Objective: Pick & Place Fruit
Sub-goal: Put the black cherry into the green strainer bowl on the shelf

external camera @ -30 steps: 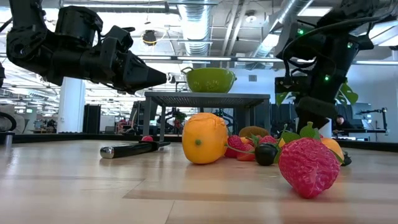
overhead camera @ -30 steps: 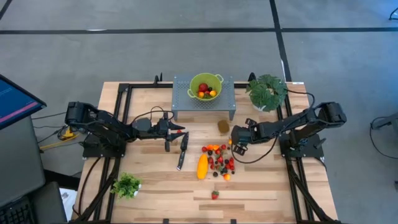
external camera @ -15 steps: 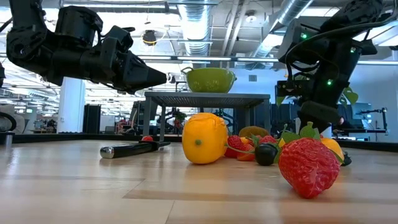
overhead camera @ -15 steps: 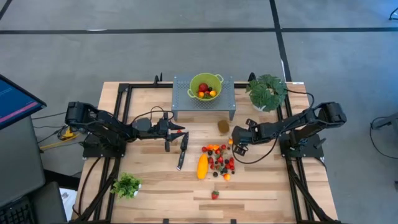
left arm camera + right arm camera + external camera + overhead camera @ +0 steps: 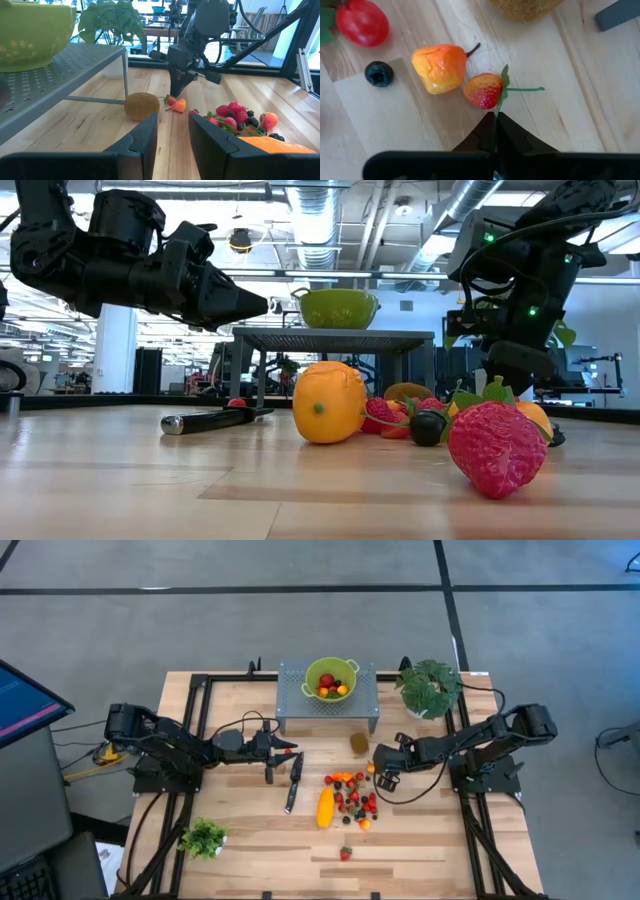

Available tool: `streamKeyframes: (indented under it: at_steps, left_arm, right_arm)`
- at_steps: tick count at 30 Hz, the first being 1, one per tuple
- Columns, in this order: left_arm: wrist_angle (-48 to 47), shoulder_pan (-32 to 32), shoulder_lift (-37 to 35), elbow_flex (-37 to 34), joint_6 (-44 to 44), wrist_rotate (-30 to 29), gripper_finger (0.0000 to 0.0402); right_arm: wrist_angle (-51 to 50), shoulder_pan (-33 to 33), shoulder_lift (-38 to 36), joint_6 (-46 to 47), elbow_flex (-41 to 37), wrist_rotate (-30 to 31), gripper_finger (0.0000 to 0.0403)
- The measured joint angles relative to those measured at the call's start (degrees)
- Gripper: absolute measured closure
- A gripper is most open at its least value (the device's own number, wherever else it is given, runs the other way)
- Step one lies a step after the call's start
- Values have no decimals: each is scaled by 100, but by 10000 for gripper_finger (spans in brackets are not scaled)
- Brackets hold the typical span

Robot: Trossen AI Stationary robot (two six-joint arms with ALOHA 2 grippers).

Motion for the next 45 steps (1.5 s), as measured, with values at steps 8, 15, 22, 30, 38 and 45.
streamKeyframes:
  at_steps: [8,15,22,30,38,45]
  left_arm:
    - [0,1,0,-2,-1,10,296]
    - [0,1,0,0,-1,21,296]
    - [0,1,-1,-2,0,19,296]
    - [0,2,-1,0,-1,-5,296]
    - [0,1,0,0,-1,-3,296]
    - [0,2,0,0,-1,-1,296]
  right_arm:
    - [-76,0,-5,-53,208,7,402]
    - [-341,0,-5,-447,781,20,403]
    - [-407,0,-5,-1144,1554,22,403]
    - [-330,-183,-5,-2133,2658,26,403]
    - [453,-710,-5,-2943,3245,26,403]
    - [1341,-1376,-5,-3106,3257,26,403]
